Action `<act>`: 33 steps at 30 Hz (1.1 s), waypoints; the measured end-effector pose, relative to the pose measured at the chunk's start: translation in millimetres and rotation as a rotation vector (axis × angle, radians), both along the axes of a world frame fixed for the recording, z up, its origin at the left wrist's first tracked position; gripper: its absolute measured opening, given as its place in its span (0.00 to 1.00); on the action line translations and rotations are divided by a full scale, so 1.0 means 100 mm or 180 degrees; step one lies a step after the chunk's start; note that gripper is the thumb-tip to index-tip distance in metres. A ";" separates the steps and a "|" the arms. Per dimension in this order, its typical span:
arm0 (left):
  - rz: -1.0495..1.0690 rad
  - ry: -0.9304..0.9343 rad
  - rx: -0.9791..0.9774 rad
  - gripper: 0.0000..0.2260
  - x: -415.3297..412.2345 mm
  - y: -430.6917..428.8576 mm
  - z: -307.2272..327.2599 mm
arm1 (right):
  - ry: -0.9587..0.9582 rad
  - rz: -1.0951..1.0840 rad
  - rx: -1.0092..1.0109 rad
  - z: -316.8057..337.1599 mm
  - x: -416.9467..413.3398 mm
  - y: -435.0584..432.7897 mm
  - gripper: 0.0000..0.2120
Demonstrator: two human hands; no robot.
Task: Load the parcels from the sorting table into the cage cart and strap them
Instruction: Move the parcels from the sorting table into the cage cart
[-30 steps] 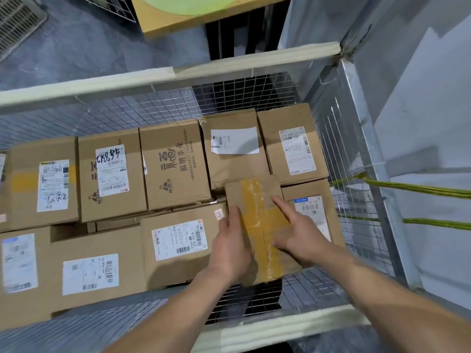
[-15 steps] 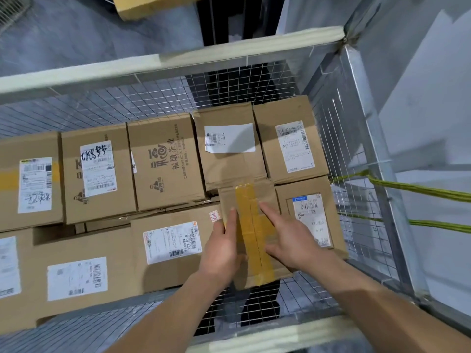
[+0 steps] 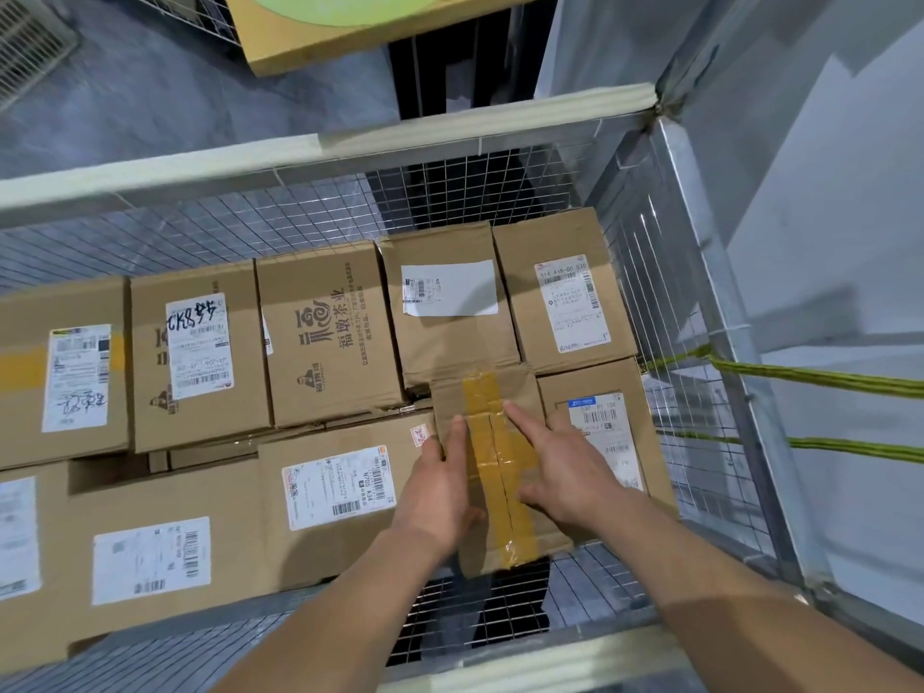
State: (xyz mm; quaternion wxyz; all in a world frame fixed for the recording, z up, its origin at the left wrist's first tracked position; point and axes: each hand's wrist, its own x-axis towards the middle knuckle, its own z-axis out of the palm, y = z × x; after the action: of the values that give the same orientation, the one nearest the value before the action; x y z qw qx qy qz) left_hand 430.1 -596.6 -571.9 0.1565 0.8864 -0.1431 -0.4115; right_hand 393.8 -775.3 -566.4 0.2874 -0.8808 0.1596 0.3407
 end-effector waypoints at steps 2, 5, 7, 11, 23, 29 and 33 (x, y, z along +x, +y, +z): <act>-0.0122 0.0016 0.0081 0.55 0.00 0.00 0.02 | 0.0021 -0.0009 -0.0041 0.03 -0.01 0.01 0.53; -0.0306 0.0074 0.0173 0.54 0.03 0.03 0.08 | 0.0092 0.0173 -0.0098 0.09 -0.03 0.00 0.54; -0.0308 0.0058 0.0166 0.51 0.05 0.06 0.14 | 0.0112 0.0095 -0.0070 0.12 -0.05 0.02 0.55; -0.0234 -0.0133 -0.0045 0.43 0.08 0.13 0.26 | 0.0036 -0.0106 -0.0011 0.27 -0.12 0.03 0.53; -0.1468 -0.1304 0.0112 0.39 0.28 0.23 1.51 | -0.0743 -0.0662 -0.0532 1.34 -0.27 0.18 0.39; -0.1876 -0.1991 -0.0522 0.37 0.39 0.10 2.40 | -0.1442 -0.1050 -0.0960 2.32 -0.45 0.37 0.37; -0.2100 -0.2480 -0.0968 0.35 0.35 0.01 2.91 | -0.1879 -0.1327 -0.1095 2.90 -0.70 0.47 0.39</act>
State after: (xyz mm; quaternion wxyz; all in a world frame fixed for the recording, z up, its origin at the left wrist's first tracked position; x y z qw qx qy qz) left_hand 464.7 -595.2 -281.0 0.0807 0.8487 -0.5199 -0.0537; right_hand 323.6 -728.0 -276.7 0.2322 -0.9249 0.3001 -0.0243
